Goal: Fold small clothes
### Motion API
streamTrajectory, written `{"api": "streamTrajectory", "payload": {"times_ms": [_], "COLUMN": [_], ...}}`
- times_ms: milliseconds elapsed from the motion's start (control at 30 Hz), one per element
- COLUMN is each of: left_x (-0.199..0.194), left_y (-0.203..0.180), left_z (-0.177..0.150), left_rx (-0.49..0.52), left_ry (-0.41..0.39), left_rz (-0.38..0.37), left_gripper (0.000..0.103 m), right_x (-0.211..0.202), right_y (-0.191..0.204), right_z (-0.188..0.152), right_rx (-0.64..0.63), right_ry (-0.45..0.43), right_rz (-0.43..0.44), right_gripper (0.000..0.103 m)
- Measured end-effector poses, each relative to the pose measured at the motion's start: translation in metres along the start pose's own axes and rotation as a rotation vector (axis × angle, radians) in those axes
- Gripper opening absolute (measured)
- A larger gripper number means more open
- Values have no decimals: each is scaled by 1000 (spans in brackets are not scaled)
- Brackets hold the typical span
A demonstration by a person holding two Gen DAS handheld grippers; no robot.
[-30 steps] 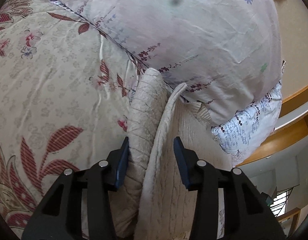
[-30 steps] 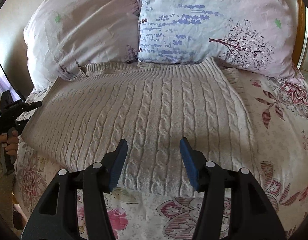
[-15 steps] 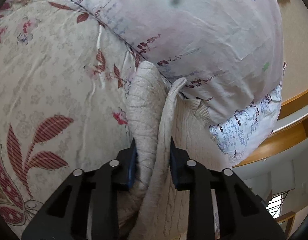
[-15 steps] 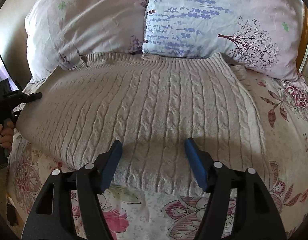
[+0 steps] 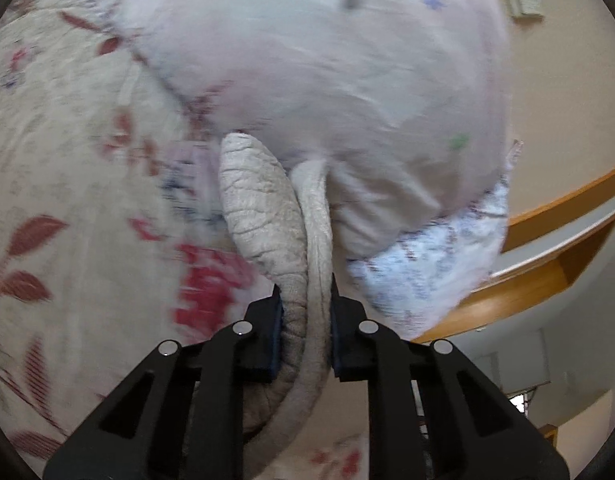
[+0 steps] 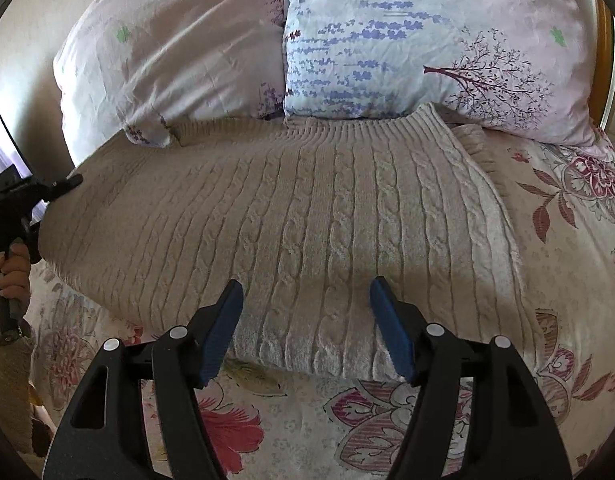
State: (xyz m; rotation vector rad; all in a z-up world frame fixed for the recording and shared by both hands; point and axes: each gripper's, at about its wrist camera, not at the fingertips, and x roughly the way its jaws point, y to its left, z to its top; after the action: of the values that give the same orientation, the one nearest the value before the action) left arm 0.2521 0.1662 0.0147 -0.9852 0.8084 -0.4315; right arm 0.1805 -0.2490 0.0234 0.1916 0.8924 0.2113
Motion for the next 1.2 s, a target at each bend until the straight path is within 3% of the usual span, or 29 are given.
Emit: {"api": "streamTrajectory", "payload": {"times_ms": [167,267,367,533,567,633,667,733,833,933,967,1100,1200], "left_x": [21,51,90,138,138,132,127,102,70,64,65,77,90], "left_y": [-49,-73,-81,-88,-92,-100,-101,-101,-90,-74,-63,-38,-36], "left_z": [-15,-30,-52,-83,-85,-83,-81,-72,-59,-50,-47,-49,-54], "left_rx": [26,59,58,123,147,161,161,189,225,242,229,175,206], "left_ry": [19,55,126,260,269,295,290,227,81,26,31,104,152], "left_rz": [-128,-165,-160,-70,-79,-146,-168,-186,-113,28,70,33,62], "left_gripper": [17,17,17,19,22,42,46,60,67,67,67,67,66], "right_x": [-11,-18,-21,-17,-17,-17,-18,-16,-4,14,18,40,51], "right_y": [-4,-10,-17,-31,-31,-34,-35,-36,-37,-33,-32,-19,-12], "right_z": [2,3,3,11,12,20,23,32,46,55,55,60,60], "right_rx": [17,34,56,112,122,150,164,201,279,343,351,344,336], "right_ry": [-44,-64,-70,-60,-61,-62,-63,-54,-7,61,76,131,148], "right_rz": [15,16,16,37,47,93,122,201,334,421,431,413,406], "right_gripper": [67,67,67,67,67,67,67,67,67,67,67,66,57]}}
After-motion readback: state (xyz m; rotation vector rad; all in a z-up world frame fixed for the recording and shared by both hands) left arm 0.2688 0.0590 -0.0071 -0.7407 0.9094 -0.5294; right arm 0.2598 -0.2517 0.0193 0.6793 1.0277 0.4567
